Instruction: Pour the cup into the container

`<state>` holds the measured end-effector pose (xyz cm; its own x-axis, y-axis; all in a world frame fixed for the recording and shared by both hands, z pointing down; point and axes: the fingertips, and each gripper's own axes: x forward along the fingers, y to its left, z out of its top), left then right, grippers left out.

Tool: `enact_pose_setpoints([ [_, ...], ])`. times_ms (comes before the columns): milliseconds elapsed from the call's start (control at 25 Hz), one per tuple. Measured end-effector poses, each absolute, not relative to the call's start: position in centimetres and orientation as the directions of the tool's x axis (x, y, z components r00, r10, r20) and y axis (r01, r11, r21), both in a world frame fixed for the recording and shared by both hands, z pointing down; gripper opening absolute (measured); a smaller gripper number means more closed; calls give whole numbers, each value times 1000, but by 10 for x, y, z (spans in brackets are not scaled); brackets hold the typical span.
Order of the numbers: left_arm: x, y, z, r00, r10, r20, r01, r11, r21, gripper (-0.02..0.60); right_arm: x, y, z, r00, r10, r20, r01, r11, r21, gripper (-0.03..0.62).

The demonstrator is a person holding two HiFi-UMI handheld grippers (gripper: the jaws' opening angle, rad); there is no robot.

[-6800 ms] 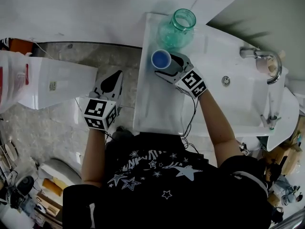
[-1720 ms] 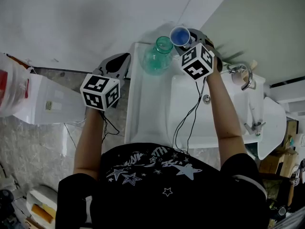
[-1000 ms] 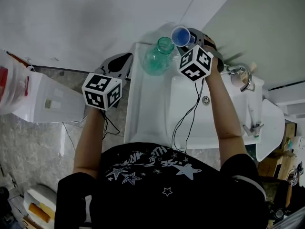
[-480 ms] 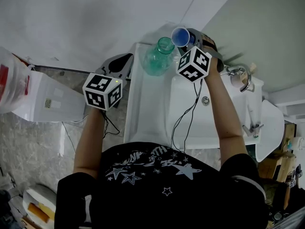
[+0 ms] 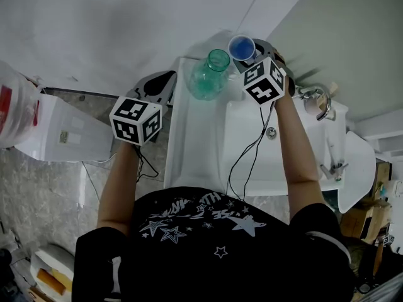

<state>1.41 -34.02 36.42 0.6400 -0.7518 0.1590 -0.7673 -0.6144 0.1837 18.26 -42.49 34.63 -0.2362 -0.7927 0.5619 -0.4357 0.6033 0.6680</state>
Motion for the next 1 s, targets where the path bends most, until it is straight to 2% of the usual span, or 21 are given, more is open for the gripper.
enact_pose_setpoints([
  [400, 14, -334, 363, 647, -746, 155, -761, -622, 183, 10, 194, -409, 344, -278, -788, 549, -566, 596, 569, 256],
  [640, 17, -325, 364, 651, -742, 157, -758, -627, 180, 10, 194, -385, 349, -379, -774, 508, -680, 605, 415, 258],
  [1000, 13, -304, 382, 650, -736, 188, -760, -623, 186, 11, 177, -345, 362, -512, -757, 406, -734, 631, 251, 258],
])
